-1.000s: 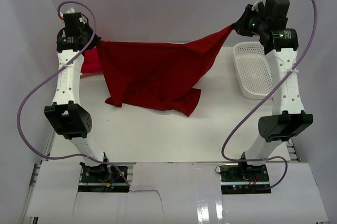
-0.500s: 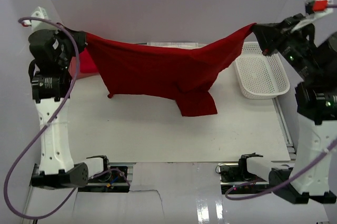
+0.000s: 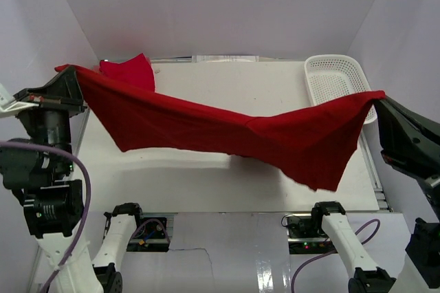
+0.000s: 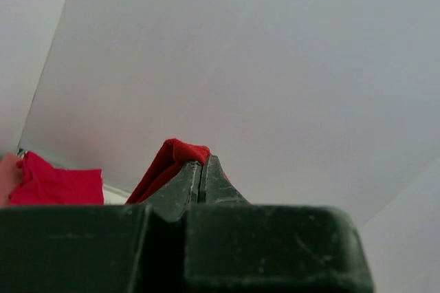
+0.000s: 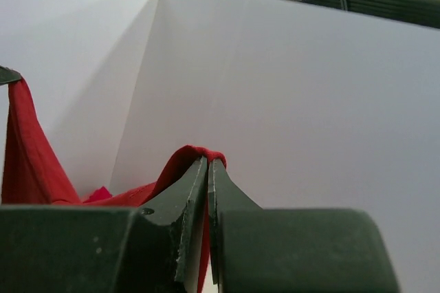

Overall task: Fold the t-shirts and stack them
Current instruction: Flatten out the tshirt

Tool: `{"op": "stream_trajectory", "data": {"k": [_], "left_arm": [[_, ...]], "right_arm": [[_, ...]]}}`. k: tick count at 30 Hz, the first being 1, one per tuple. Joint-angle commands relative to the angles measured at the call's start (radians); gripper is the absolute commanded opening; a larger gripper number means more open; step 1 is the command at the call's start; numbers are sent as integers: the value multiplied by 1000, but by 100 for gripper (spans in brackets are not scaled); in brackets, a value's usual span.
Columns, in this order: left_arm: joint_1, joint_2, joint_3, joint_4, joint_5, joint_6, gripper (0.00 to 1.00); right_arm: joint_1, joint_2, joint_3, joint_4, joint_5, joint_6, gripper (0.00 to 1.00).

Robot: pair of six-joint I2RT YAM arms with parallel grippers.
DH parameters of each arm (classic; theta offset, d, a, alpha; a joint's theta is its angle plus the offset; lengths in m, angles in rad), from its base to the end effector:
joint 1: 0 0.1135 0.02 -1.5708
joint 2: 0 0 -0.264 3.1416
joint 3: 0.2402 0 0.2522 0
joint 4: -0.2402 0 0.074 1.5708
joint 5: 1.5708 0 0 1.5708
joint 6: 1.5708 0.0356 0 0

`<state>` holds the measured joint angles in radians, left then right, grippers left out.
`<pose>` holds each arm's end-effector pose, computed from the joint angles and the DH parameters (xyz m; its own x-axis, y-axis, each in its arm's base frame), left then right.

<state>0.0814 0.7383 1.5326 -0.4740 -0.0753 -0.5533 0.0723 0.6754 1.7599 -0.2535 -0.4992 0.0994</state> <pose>0.0571 0.0073 0.5424 0.3470 -0.4974 -0.7951 0.0354 0.8541 -0.5189 -0.0547 0.0131 0.6009 0.6948 0.1377 -0.7059 -0.4565 0.8429 -0.2849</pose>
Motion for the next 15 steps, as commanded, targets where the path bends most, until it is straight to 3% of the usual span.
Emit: {"op": "stream_trajectory", "data": {"k": [1,4,7,12,15], "left_arm": [[3,-8,-5,38,-66,1,0],[3,50,1,32,-47,1,0],[3,223,46,-26,0,-5,0],[3,511,75,-28,38,-33,0],[1,654,118,-8,74,-54,0]], "right_arm": [[-2,-1,48,71,17,5,8],[-2,141,137,-14,63,28,8],[-2,342,220,-104,82,51,8],[-2,486,92,-17,76,97,8],[-3,590,104,-13,91,105,8]]}}
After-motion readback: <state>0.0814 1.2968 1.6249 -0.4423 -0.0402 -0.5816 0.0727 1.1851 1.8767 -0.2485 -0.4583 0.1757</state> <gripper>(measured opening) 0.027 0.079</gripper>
